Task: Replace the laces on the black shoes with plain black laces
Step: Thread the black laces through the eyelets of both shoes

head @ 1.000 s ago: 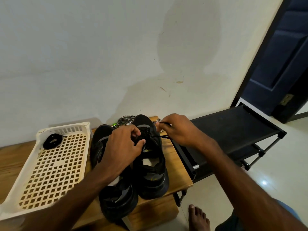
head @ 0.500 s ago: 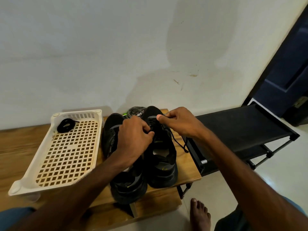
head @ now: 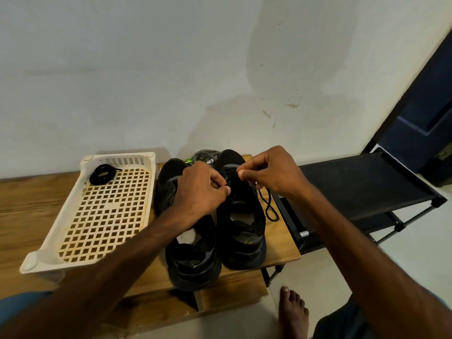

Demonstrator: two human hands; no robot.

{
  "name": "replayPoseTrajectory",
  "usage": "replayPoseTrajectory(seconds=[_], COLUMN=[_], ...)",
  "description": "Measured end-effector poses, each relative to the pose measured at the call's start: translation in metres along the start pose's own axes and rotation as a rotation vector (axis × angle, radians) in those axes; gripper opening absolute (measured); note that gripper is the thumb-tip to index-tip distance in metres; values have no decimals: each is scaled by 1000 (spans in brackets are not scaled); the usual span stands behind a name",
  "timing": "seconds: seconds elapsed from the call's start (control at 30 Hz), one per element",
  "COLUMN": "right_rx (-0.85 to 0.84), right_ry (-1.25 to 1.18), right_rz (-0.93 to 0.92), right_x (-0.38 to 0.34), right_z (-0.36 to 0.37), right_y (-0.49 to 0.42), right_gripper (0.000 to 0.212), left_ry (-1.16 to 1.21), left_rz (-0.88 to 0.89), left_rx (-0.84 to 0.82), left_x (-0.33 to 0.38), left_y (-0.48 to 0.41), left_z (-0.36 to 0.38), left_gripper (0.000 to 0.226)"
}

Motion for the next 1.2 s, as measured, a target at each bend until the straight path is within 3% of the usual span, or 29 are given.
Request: replayPoseTrajectory(seconds=[0.33,0.57,1.0,1.2], right_rx=[66,39,62,82], right_ry=[107,343,375,406], right_rz=[-48,-172,-288,-301], right_x=[-3,-6,-17,-20], right_z=[-2,26,28,30], right_y=[2,10,24,25], right_gripper=[8,5,3,3], left_ry=[-77,29,-41,55], left_rz=[24,-43,41,-2], left_rx=[30,38,15,12], left_x=[3,-9,1,-5], left_y=[2,0,4,2], left_z=[1,-1,-1,-2], left_gripper=[21,14,24,16])
Point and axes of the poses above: each hand's wrist, its own y-axis away from the middle knuckle, its own z-axis out of the palm, x = y × z, the point moved 10 cm from there along -y, towards the middle knuckle, and after that the axes turned 14 degrees about x, right-handed, at the moved point
